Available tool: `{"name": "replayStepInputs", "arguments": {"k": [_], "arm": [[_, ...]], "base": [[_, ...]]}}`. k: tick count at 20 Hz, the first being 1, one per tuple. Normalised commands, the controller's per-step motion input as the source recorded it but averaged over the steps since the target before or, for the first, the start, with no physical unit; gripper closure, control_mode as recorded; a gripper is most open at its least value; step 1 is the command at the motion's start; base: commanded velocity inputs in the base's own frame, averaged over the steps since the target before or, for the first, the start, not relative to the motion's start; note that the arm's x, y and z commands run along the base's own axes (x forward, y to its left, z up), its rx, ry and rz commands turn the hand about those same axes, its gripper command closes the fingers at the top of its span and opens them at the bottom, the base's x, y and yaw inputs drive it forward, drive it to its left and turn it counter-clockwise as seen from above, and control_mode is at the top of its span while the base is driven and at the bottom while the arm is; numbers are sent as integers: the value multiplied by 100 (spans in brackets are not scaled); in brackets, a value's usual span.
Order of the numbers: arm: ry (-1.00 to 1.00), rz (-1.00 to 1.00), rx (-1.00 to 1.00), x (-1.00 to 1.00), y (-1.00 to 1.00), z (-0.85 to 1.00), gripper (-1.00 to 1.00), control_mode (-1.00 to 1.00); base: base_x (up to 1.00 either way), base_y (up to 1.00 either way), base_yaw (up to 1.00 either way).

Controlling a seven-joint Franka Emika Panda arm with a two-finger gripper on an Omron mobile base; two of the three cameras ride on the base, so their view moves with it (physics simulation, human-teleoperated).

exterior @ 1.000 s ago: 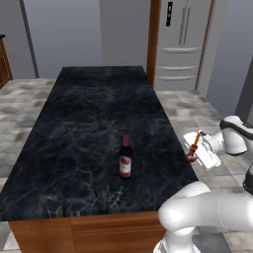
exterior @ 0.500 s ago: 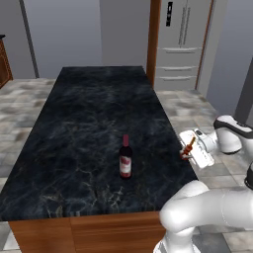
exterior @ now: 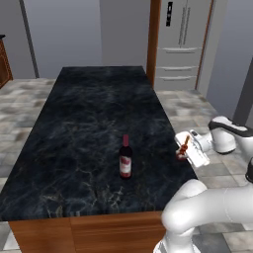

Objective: Get the candle and the wine from the cabinet and move them to the dining counter.

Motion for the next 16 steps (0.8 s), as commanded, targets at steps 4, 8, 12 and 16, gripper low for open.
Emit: {"name": "replayStepInputs", "arguments": {"k": [4,8,12,16], "arm": [[10,0,0,17,10,-23,100,-100],[0,0,1,17,17,-24,100,-100],[2,0,0,25,10,-17,100,-100],[1,1,0,28,11,-16,100,-100]], "base": [[0,0,0],[0,0,0],[0,0,0],[0,0,0]]}}
